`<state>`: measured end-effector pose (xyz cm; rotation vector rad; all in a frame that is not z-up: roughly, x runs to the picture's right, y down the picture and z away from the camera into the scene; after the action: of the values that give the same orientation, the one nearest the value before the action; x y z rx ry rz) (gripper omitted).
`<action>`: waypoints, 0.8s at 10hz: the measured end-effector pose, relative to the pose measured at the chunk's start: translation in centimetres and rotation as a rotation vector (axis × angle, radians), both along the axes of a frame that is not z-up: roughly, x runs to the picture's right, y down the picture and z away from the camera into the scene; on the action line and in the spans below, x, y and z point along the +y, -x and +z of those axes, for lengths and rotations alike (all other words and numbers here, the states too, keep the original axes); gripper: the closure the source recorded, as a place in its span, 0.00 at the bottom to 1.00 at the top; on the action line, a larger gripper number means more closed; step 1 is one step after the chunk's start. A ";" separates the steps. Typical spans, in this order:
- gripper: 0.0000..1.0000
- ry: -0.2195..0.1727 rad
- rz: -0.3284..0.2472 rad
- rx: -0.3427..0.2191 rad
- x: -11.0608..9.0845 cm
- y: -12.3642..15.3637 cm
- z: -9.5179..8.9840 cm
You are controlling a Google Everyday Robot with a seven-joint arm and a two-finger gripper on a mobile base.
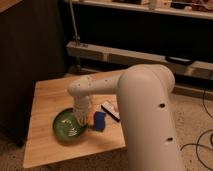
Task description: Push the ceramic bowl across the table
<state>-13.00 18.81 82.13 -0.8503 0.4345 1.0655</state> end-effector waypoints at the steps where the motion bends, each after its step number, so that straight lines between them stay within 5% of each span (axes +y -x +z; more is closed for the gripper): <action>1: 1.00 0.002 -0.002 0.012 0.0 -0.4 0.1; 8: 1.00 0.010 0.033 0.104 -1.3 -8.1 0.0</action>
<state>-4.93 17.47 82.08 -0.8161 0.5151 1.1425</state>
